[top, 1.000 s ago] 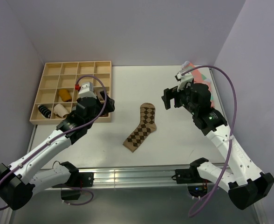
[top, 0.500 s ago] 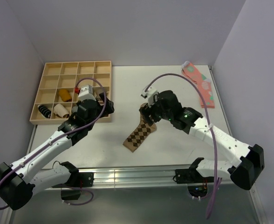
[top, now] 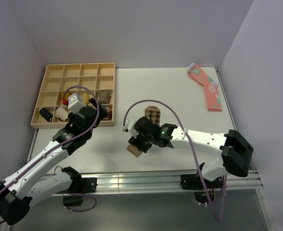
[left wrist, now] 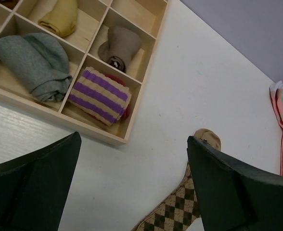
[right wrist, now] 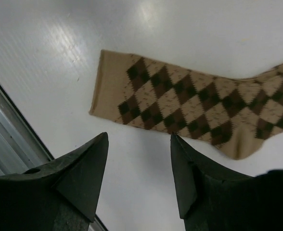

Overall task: Roll the socks
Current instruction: Roll the sock at the center of the board.

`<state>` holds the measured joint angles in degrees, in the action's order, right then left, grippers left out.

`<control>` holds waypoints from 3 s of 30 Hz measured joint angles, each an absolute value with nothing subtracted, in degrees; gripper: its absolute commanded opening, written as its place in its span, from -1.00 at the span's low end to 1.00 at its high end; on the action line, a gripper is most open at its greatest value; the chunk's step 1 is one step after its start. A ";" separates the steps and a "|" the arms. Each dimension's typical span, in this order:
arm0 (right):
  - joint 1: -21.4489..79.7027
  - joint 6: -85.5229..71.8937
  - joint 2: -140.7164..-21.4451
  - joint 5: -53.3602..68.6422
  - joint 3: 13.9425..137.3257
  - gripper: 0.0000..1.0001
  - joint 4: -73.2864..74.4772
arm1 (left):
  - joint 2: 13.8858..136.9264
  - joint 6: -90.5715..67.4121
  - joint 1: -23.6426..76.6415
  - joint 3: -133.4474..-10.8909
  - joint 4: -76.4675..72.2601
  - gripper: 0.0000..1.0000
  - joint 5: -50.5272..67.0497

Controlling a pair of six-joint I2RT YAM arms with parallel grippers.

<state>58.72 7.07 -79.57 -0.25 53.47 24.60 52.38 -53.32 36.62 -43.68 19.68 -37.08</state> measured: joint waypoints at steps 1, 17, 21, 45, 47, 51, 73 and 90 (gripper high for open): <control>59.83 6.92 -81.25 -0.45 53.52 0.19 24.64 | 51.96 -53.67 36.60 -43.70 20.05 0.96 -37.47; 68.84 6.37 -95.39 -1.32 59.07 -0.04 24.88 | 51.07 -54.68 35.05 -44.12 23.33 0.97 -38.89; 69.41 5.98 -98.21 -1.52 60.58 -0.07 24.88 | 50.70 -54.26 34.02 -44.12 23.40 0.98 -38.83; 69.41 5.61 -100.05 -7.31 60.86 -0.06 23.97 | 50.85 -52.14 30.57 -43.09 19.88 0.97 -34.92; 69.41 5.58 -100.33 -7.29 60.88 -0.05 23.94 | 50.98 -52.14 30.39 -42.85 19.57 0.97 -34.63; 69.41 5.61 -100.73 -7.33 60.88 -0.07 23.88 | 51.55 -51.94 30.11 -42.61 19.22 0.97 -34.22; 55.44 9.28 -98.80 12.49 62.22 -0.74 28.34 | 52.01 -50.33 29.32 -39.92 14.87 0.87 -30.37; 32.91 17.04 -109.71 43.70 71.26 -0.86 47.46 | 53.28 -42.46 39.81 -27.27 -11.11 0.61 -25.34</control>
<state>32.91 17.04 -109.71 43.70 71.26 47.46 53.28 -42.46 39.81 -27.27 -11.11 -25.34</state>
